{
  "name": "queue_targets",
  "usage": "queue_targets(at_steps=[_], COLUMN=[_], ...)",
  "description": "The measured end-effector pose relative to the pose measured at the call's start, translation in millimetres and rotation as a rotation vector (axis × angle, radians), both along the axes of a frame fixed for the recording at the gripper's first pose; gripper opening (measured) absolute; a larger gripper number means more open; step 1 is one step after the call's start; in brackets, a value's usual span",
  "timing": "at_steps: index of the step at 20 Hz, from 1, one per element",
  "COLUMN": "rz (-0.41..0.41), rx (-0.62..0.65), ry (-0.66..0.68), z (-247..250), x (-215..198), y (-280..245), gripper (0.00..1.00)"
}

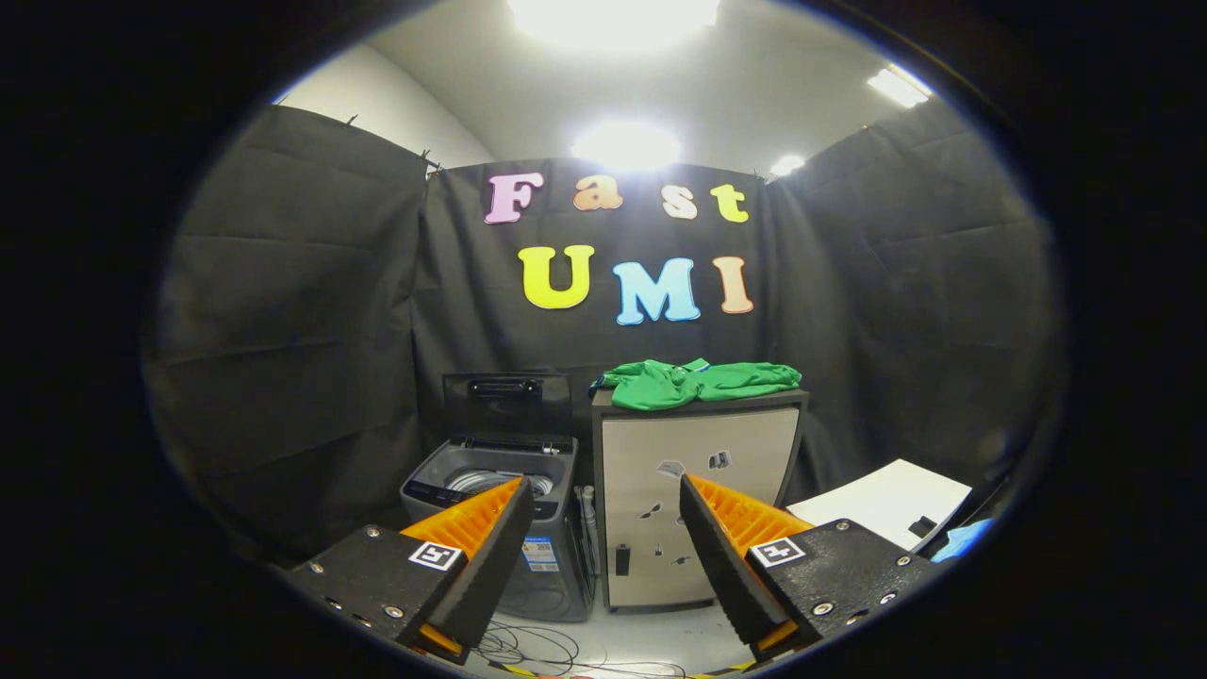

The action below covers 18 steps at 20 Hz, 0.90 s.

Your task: Put the clothes into the washing machine and then close the washing machine lid.

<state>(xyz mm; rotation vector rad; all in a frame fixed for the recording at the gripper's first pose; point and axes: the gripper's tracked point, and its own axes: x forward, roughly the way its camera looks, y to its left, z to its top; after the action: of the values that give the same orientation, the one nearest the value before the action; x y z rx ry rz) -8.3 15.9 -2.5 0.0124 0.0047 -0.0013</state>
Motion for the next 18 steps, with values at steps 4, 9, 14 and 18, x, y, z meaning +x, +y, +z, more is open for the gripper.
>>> queue_targets(at_steps=[4, 9, 14, 18], rz=[0.012, 0.027, 0.042, 0.041], rx=[-0.031, -0.031, -0.033, -0.041], ry=[0.004, 0.011, 0.015, 0.017], z=[-3, -5, -10, -11], x=[-4, -9, -14, -14], y=[9, 19, 30, 35], gripper=[0.95, 0.95, 0.95, 0.95])
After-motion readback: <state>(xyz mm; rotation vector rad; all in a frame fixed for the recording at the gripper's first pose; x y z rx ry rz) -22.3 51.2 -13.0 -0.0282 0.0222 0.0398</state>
